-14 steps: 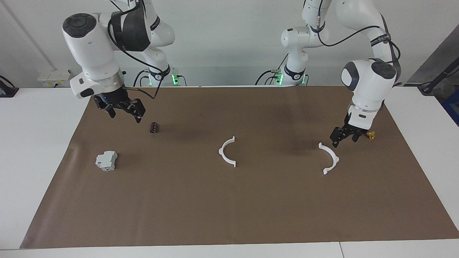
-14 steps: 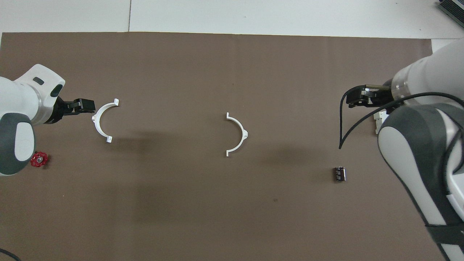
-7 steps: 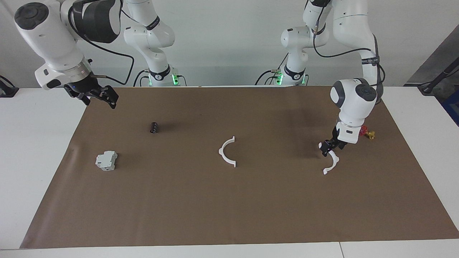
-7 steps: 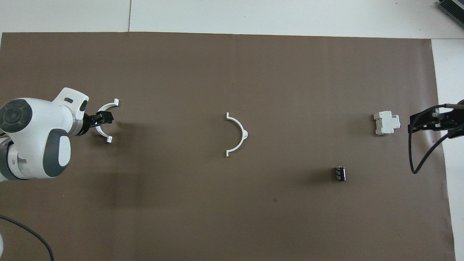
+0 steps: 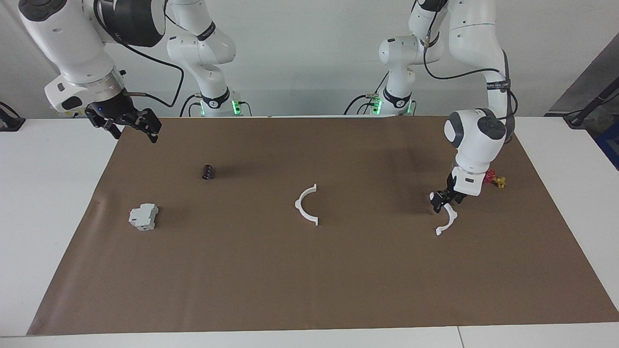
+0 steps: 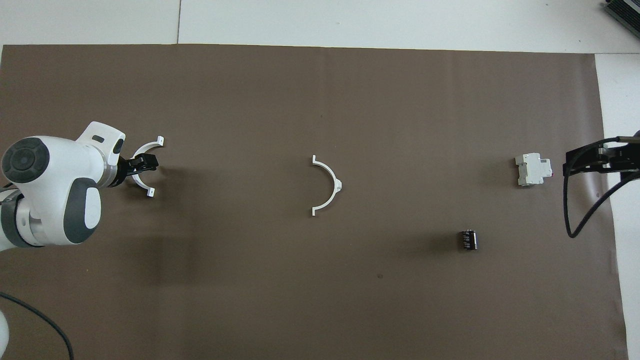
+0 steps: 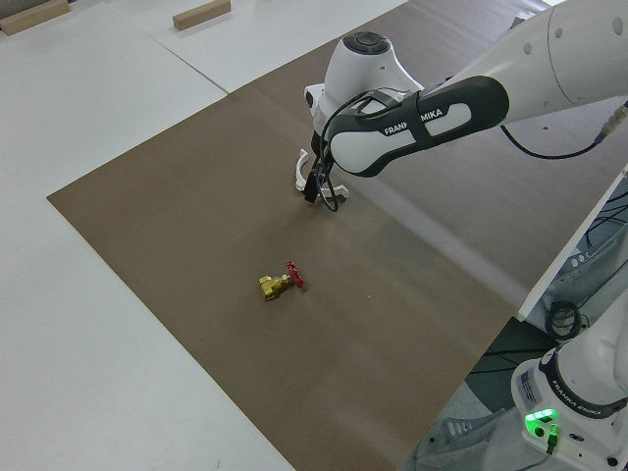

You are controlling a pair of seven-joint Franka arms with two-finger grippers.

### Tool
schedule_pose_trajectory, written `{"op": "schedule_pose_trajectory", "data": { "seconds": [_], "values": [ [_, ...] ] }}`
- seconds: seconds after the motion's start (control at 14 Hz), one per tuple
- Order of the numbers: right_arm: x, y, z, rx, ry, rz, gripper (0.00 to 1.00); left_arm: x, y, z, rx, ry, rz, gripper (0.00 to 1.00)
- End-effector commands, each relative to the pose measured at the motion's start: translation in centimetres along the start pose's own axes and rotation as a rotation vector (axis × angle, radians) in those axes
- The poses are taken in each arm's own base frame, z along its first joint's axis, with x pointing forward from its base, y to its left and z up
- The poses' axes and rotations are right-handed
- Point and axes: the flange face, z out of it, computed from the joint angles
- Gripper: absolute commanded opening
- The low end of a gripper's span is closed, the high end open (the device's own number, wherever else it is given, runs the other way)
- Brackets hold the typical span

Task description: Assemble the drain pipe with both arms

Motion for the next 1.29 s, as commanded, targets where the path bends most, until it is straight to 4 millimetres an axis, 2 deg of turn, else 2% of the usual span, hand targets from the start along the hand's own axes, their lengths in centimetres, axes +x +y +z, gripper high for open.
{"op": "schedule_pose_trajectory", "data": {
  "seconds": [0.0,0.07,0.21,0.5,0.64,0.86,1.0,1.07,1.21],
  "values": [
    [0.0,0.0,-0.4,0.010,-0.007,-0.016,1.00,-0.1,0.1,0.1,-0.009,0.011,-0.002,0.34],
    [-0.1,-0.1,-0.8,0.012,-0.005,-0.017,1.00,-0.1,0.1,0.1,-0.009,0.011,0.001,0.03],
    [-0.5,0.0,-2.7,0.009,-0.017,-0.018,1.00,-0.1,0.1,0.1,-0.006,0.009,0.009,0.00],
    [-0.6,-0.1,-2.7,0.015,-0.024,-0.046,1.00,-0.1,0.1,0.1,-0.006,0.007,0.029,0.00],
    [-0.6,-0.1,-2.5,0.017,-0.021,-0.048,1.00,0.6,1.1,-1.3,-0.012,0.021,0.004,0.00],
    [-0.6,-0.2,-2.6,0.017,-0.019,-0.048,1.00,0.7,8.0,-4.9,-0.014,-0.006,-0.118,0.00],
    [-0.6,-0.2,-2.6,0.017,-0.018,-0.046,1.00,-2.4,14.0,-5.4,-0.012,0.002,-0.202,0.00],
    [-0.7,-0.2,-2.6,0.018,-0.024,-0.039,1.00,-4.3,16.4,-5.3,0.008,0.010,-0.223,0.00],
    [-0.8,-1.7,-2.7,0.016,-0.018,-0.031,1.00,-7.4,20.7,-5.9,0.004,0.016,-0.257,0.00]
  ]
}}
